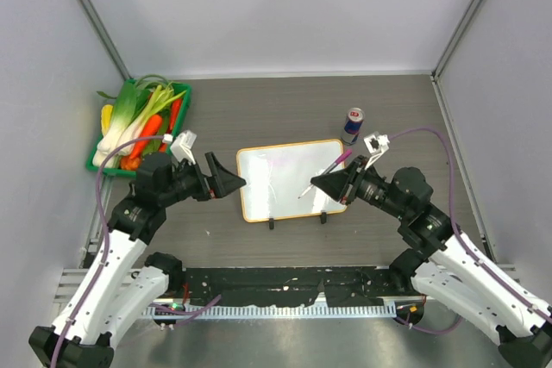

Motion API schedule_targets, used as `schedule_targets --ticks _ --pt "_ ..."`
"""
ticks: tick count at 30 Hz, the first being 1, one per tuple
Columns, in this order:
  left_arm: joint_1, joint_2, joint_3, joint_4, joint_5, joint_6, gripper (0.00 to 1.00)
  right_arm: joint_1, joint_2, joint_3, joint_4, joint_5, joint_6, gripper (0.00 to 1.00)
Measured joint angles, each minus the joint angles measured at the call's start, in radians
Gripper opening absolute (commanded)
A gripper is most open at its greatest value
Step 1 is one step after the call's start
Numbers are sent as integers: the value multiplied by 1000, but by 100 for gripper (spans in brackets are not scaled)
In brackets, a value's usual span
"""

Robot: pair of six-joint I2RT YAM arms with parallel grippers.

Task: Write a sentence on the whiteboard
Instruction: Move the whiteboard stand to the center of the board.

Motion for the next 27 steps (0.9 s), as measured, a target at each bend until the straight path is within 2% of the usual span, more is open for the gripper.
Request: schedule_targets --ticks 5,13,20,27 --pt "1 -6 -8 20 -39 -32 100 0 -132 -3 -154 106 -8 1" --pt "1 133 -8 -1 -33 -6 100 0 -264 0 -368 236 -26 1" --pt "1 150 -10 -6 -18 21 100 0 -252 -22 -378 241 -30 1" --pt "1 209 -7 -64 -22 86 100 0 -137 -63 -318 226 -50 1"
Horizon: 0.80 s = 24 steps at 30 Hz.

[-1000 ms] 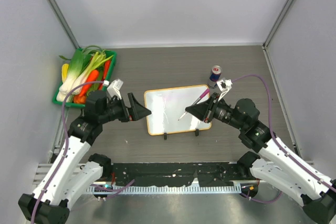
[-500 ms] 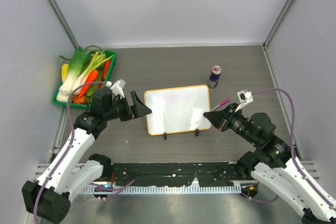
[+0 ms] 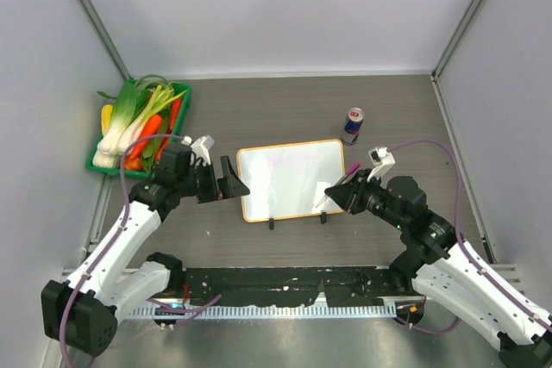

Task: Write a sentence on the whiteboard
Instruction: Move the whiteboard stand to the center of the board.

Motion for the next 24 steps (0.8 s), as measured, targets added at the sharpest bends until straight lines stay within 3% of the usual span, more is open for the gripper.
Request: schedule_targets --ticks 14,24 --pt "0 124 50 -27 -6 83 100 0 131 -10 153 -5 -29 1" --pt "0 96 53 -46 -33 96 99 0 285 -10 256 -3 -55 1"
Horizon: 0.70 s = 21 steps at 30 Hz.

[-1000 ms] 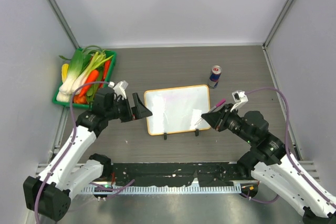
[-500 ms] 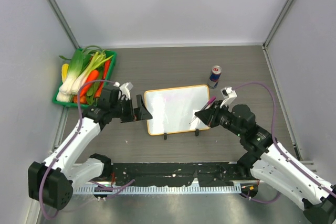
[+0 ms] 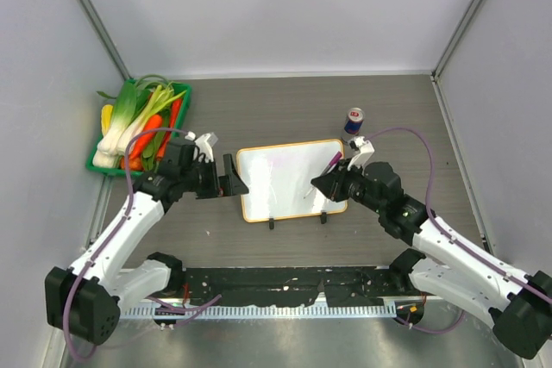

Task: Write a sentence on the whiteboard
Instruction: Move the whiteboard stand to the center of the board.

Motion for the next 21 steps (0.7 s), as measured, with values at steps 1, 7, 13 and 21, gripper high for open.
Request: schedule_targets --ticks 1,7,13,21 --pt "0 -6 0 0 0 0 99 0 9 0 11 0 0 1" --pt "-27 -26 -1 6 -19 -8 91 0 40 2 62 5 0 1" --pt "-189 55 -13 26 -107 -41 77 0 40 17 84 23 0 1" --pt "-336 79 -106 95 -212 -137 69 0 82 28 99 34 -3 1"
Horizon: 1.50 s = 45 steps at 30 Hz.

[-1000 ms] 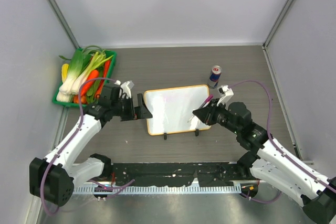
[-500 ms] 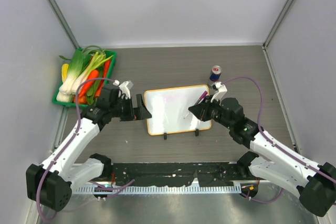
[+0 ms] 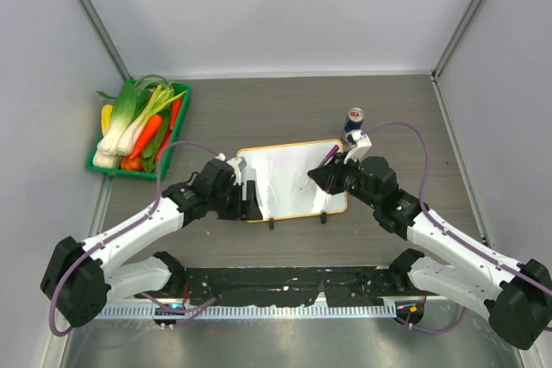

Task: Write a sentence on the whiteboard
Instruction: Move the whiteboard stand to the center of the board.

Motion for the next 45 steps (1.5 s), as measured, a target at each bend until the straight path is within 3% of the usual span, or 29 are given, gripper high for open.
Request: schedule_targets --ticks 6,27,35,41,45 --pt "-15 -16 -30 68 -19 -63 52 -1 42 5 17 -3 0 1" --pt "-317 254 52 113 -332 -184 50 -26 73 19 57 -12 0 1" --pt "-364 351 103 118 -382 -190 46 -40 73 19 57 -20 0 1" --pt "-390 422 126 107 -414 -200 28 -56 72 19 57 -31 0 1" --pt "-399 427 129 97 -433 -218 10 -65 72 19 57 -37 1 1"
